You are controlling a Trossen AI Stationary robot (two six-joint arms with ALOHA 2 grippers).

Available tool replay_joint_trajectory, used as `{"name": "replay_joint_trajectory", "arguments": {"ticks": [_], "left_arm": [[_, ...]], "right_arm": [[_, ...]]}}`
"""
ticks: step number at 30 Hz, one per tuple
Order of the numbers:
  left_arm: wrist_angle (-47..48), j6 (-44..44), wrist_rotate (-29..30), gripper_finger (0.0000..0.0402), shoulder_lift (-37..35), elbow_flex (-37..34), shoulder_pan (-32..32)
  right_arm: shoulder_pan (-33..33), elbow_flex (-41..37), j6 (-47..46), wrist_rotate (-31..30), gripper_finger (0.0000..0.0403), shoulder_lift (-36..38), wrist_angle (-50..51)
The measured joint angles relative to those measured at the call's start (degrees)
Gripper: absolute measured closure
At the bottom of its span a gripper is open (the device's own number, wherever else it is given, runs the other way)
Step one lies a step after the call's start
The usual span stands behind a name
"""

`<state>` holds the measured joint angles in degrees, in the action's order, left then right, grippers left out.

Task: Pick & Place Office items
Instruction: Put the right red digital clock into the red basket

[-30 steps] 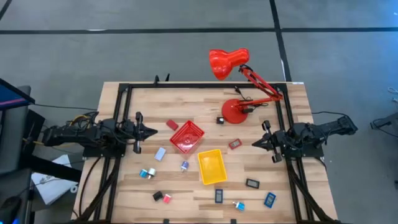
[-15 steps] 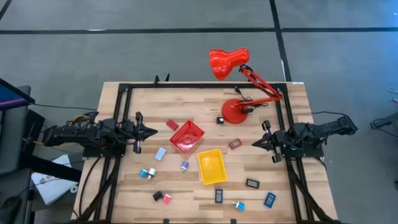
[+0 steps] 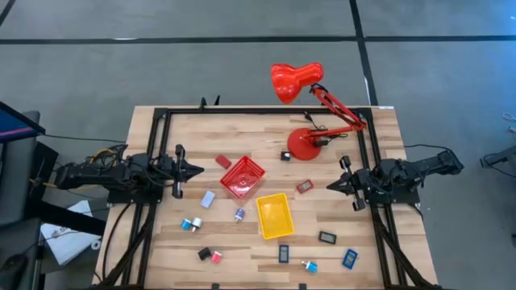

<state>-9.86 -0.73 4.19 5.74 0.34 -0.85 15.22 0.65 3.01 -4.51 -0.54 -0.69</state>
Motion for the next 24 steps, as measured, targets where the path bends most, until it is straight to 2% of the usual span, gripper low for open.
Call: {"name": "replay_joint_trajectory", "arguments": {"ticks": [8,13,17,24], "left_arm": [[-0.27,0.17,0.17,0.0394,0.00,0.00,0.03],[-1.04,3.66,0.33,0.0394,0.02,0.02,0.03],[-1.34,6.78,0.31,0.0394,0.02,0.01,0.02],[-2.87,7.10,1.57,0.0398,0.04,0.01,0.01]], "right_arm": [[0.00,-0.10,-0.01,-0.03,0.0403,0.02,-0.68],[0.00,-0.11,0.00,-0.07,0.0403,0.23,-2.32],[-0.87,-0.11,1.28,-1.85,0.0403,0.14,-5.14],[-1.82,-0.09,1.36,-2.16,0.0403,0.20,-10.97]]}}
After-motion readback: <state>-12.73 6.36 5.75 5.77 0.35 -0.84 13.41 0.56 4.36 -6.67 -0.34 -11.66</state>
